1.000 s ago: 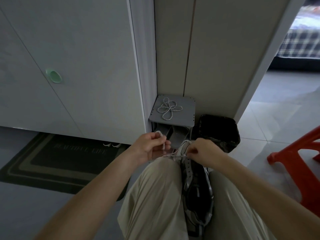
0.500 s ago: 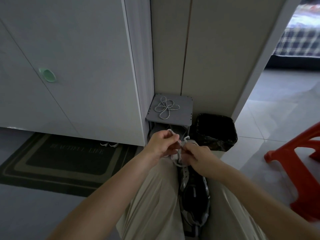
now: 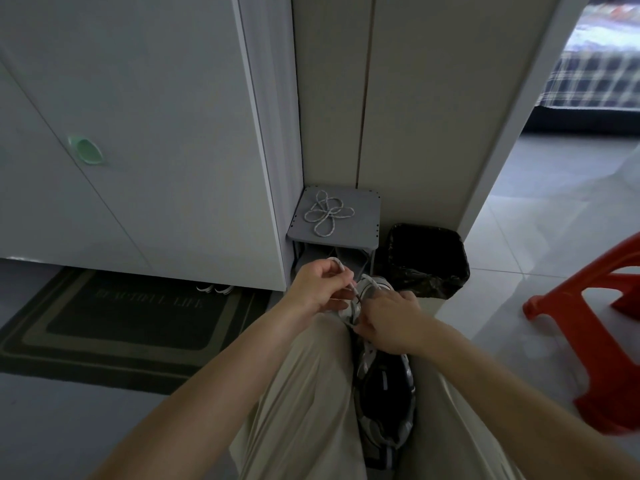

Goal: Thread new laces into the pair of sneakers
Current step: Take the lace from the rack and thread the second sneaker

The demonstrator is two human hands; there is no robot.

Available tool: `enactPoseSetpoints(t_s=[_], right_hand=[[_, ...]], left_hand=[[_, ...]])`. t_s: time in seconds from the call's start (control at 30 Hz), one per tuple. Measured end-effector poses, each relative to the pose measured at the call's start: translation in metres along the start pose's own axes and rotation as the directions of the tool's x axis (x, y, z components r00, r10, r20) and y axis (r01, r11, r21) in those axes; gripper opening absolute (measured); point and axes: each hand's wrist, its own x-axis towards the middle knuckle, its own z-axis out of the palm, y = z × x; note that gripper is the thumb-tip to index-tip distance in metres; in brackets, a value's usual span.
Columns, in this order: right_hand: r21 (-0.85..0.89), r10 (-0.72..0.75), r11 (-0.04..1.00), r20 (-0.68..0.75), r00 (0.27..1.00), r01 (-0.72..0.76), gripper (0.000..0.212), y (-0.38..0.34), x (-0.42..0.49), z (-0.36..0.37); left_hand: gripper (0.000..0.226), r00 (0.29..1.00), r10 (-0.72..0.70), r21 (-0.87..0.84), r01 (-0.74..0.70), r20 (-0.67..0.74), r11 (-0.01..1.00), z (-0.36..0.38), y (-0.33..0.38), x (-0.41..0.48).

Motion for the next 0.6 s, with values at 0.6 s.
enactPoseSetpoints(t_s=[0.6], right_hand=[[0.642, -0.02, 0.765, -0.058, 0.998, 0.053, 0.014, 0.072, -0.104, -0.044]], left_hand=[[0.012, 1.0, 0.005, 0.035, -0.005, 0.011, 0.999, 0.0, 0.005, -0.006]])
